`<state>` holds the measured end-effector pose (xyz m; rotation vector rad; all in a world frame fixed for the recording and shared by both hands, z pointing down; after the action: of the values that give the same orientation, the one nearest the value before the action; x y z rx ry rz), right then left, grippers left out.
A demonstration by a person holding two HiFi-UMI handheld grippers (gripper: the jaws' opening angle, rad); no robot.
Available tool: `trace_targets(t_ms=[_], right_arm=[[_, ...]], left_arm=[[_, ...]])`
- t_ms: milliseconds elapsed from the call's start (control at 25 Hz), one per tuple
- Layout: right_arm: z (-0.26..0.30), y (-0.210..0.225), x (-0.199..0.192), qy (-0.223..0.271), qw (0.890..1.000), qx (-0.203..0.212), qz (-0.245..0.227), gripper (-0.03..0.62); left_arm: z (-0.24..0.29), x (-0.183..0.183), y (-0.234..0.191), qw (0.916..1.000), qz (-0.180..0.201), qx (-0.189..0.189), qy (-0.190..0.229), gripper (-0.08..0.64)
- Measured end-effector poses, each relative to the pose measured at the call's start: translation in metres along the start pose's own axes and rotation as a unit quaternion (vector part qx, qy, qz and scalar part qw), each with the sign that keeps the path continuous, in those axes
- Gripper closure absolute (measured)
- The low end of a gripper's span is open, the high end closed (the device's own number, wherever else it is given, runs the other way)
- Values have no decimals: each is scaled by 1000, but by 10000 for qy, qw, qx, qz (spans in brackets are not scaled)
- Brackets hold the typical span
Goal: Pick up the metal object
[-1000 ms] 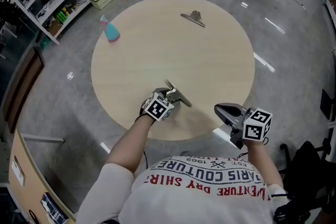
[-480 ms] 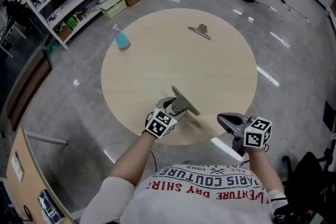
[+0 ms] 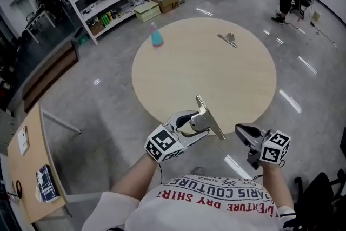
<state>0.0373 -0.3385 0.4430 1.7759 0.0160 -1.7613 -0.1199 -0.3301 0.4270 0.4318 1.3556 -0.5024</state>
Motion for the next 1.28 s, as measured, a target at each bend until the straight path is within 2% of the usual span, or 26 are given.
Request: trace_targets(t_ms=[240, 520, 680, 920, 1280], right_arm=[[-75, -97, -30, -7, 9991, 223, -369, 595], [-175, -207, -89, -36, 9979, 425, -479, 595], [-217, -256, -108, -55, 9967, 539, -601, 595], [-256, -310, -118, -8, 9944, 774, -715, 595], [-291, -338, -127, 140, 9940, 811, -718, 595]], left_arm=[[-52, 5, 126, 9999, 99, -50, 82, 279], [-101, 1, 282, 9995, 185, -80, 251, 279], [-121, 2, 350, 9996, 199, -75, 205, 279], [-147, 7, 411, 9998, 70, 78, 178, 279], [-169, 13, 448, 9993, 44, 356, 127, 279]])
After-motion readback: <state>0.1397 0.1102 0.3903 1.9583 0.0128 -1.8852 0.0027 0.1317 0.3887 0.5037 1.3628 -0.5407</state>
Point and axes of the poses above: the fingertips, and each gripper's own axes: z forward along the fingers, y to its right, x out of its top, the point moved 3 cm from there along -z, backward along the fingers, and after that the axes turned 6 degrees about y, right-handed, at the moved point
